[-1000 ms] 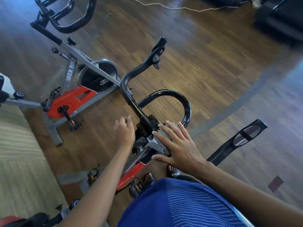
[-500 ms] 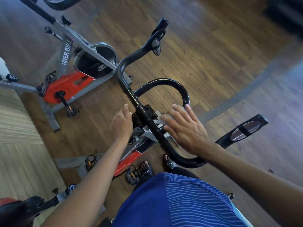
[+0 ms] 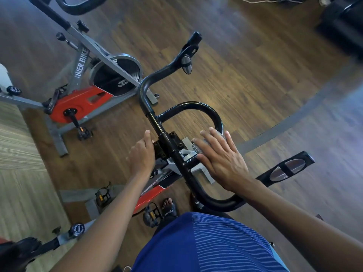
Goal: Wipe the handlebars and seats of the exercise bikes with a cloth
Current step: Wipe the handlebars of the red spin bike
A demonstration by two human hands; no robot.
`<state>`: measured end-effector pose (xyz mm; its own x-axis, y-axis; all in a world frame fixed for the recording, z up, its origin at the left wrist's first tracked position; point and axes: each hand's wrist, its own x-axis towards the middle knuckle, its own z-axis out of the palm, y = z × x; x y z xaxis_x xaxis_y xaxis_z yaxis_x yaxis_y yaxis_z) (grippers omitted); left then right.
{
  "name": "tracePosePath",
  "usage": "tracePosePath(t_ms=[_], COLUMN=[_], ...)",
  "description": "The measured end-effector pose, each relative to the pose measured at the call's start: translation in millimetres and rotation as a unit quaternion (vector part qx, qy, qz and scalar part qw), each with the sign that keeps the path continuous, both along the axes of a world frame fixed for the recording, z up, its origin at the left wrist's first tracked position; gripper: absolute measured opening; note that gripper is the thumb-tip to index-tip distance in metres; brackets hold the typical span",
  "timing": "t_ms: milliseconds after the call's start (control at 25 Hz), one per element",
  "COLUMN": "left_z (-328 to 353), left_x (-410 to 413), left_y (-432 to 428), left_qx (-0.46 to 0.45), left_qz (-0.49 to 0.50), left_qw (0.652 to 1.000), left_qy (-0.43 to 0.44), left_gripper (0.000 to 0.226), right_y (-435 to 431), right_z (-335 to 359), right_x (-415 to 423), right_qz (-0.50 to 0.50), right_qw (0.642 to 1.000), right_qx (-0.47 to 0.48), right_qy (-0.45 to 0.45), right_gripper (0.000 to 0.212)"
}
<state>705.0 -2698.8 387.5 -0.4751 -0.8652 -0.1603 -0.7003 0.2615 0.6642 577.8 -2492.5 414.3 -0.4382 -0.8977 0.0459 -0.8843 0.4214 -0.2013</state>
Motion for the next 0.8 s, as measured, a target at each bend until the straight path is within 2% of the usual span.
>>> tracePosePath(t_ms=[440,640,800], left_z=[-2.6,-5.3,-1.7], left_x=[1.7,1.5,-0.9], left_y=[-1.8,-0.9,-1.1], left_qx=[-0.010,-0.009,-0.015], left_qz=[-0.010,0.009,0.008], left_qw=[1.000,1.000,1.000], left_qy=[0.003,0.002,-0.017], left_gripper=[0.076,0.085,0.069], right_y=[-34.7,-76.1,-116.3], right_z=[8.1,11.6,11.6], right_x=[-48.8,-64.7,-68.4], right_qz=[-0.155,-0.185,-0.183], right_qw=[0.975,0.978,0.981], right_qx=[-0.026,-0.011,0.043], right_qy=[-0.154,-0.099,-0.042], right_gripper=[0.052,0.049,0.054])
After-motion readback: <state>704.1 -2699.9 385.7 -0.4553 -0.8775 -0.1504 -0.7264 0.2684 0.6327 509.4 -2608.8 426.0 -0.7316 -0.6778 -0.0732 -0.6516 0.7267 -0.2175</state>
